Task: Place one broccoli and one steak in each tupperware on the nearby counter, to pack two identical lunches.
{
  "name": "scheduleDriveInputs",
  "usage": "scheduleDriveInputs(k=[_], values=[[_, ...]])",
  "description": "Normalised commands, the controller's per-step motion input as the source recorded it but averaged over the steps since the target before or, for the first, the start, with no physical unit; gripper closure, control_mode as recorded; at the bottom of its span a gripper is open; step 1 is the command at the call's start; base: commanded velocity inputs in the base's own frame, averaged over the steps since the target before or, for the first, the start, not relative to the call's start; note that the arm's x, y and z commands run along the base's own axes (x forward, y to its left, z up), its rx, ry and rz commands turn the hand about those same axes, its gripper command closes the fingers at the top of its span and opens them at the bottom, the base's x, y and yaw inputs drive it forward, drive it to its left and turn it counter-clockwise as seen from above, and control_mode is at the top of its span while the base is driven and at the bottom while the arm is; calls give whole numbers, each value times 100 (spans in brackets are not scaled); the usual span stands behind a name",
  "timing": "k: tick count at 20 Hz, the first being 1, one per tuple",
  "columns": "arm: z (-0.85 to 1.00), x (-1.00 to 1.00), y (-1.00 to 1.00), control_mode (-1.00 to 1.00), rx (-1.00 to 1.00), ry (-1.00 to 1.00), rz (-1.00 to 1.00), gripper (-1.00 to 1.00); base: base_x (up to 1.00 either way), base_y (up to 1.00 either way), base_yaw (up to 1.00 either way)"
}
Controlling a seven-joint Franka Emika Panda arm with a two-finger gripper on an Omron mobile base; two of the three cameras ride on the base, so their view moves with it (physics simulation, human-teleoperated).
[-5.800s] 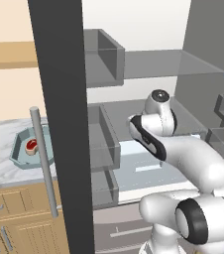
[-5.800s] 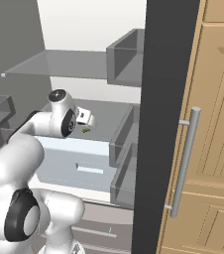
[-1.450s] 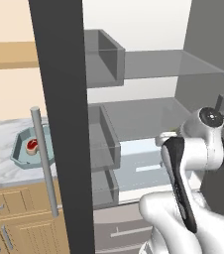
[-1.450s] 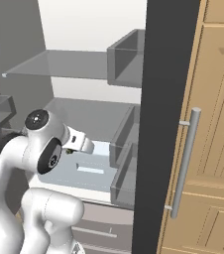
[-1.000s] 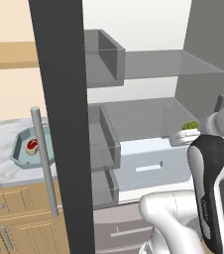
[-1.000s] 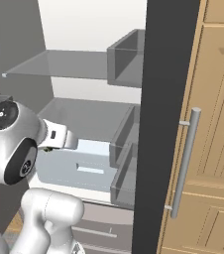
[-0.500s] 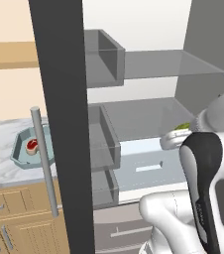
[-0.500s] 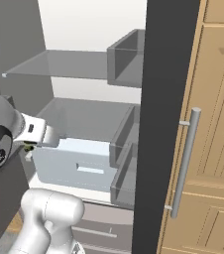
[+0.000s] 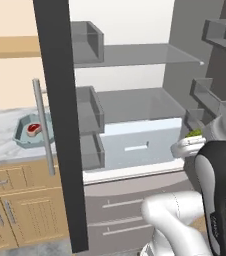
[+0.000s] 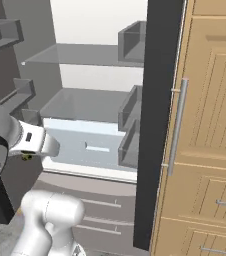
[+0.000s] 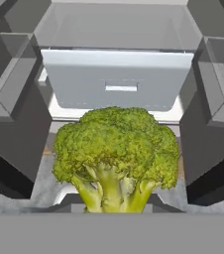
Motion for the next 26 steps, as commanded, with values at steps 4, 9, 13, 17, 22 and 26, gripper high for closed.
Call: scheduleDriveInputs(k=[4, 9, 13, 17, 22, 26], values=[[0, 0, 0, 100, 0, 0, 0, 100, -61, 4, -2], [0, 0, 0, 100, 0, 0, 0, 100, -53, 12, 0], [0, 0, 0, 100, 0, 0, 0, 100, -56, 17, 0], [0, 0, 0, 100, 0, 0, 0, 100, -55, 30, 0], [0, 0, 0, 100, 0, 0, 0, 100, -48, 53, 0], [0, 0, 0, 100, 0, 0, 0, 100, -34, 84, 0]])
